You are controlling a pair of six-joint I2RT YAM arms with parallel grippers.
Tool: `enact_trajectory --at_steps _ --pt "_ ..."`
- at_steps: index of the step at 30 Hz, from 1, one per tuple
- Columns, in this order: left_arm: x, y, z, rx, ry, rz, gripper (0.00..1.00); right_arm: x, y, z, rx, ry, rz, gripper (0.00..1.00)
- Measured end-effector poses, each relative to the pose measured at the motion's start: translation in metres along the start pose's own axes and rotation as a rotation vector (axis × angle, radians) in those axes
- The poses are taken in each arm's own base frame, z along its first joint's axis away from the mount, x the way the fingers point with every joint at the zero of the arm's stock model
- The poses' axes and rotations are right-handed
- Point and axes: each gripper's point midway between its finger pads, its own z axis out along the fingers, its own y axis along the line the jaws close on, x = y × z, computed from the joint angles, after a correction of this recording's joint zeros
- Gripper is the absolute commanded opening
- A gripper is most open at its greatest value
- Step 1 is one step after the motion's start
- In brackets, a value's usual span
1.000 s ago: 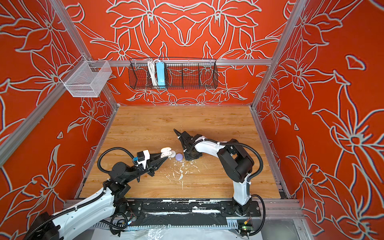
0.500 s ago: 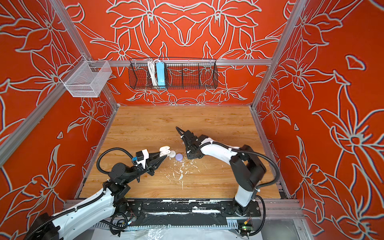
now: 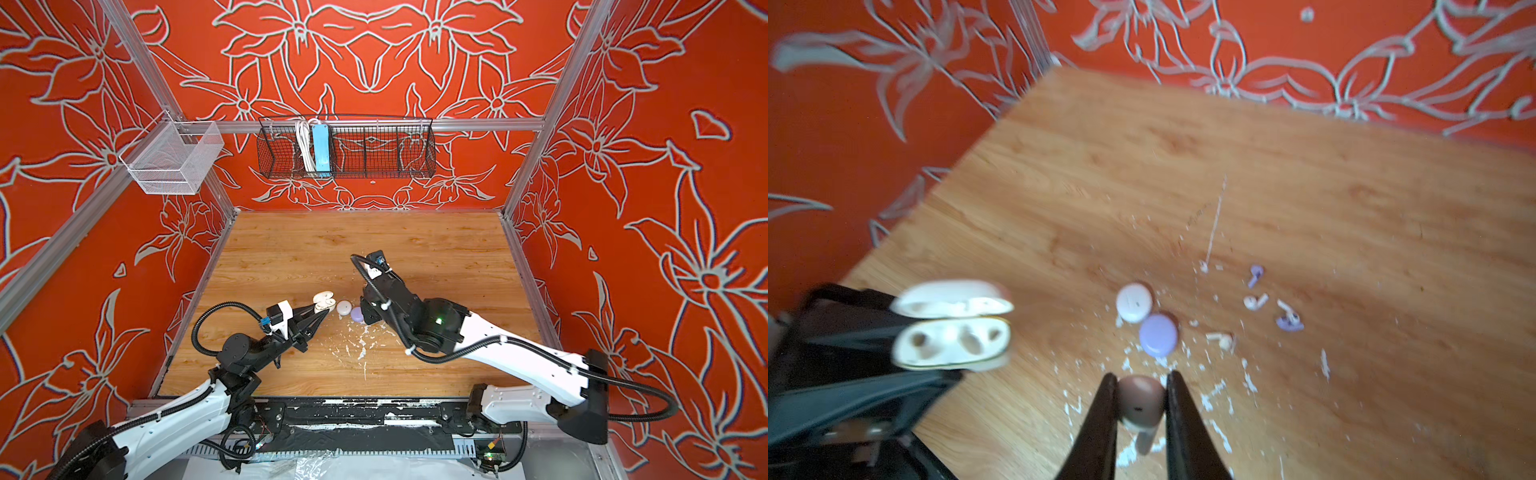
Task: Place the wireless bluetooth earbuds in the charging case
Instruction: 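Lift the white earbud with the right gripper toward the open case in the left gripper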
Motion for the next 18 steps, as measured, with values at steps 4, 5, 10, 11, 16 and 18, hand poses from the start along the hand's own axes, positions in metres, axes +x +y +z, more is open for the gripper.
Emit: enact_trajectory --at_steps 4,5,10,11,16,18 --pt "-0.004 -0.004 -0.002 0.017 -0.023 0.015 0.00 -0.022 0.032 -0.025 -0.139 -0.147 0.005 0.14" --pt "-0.006 -0.005 -0.003 0.026 -0.029 0.021 0.00 -0.022 0.041 -0.028 -0.179 -0.171 -0.003 0.14" --pt "-0.016 -0.015 -0.005 0.075 -0.069 0.063 0.00 -0.015 0.081 -0.030 -0.324 -0.232 -0.042 0.14" --pt "-0.017 -0.018 -0.006 0.088 -0.079 0.072 0.00 -0.011 0.088 -0.030 -0.358 -0.247 -0.051 0.14" --pt "-0.022 -0.031 -0.008 0.145 -0.101 0.105 0.00 0.014 0.101 -0.025 -0.437 -0.294 -0.091 0.14" --pt "-0.025 -0.036 -0.009 0.164 -0.111 0.119 0.00 0.025 0.100 -0.022 -0.447 -0.304 -0.103 0.14"
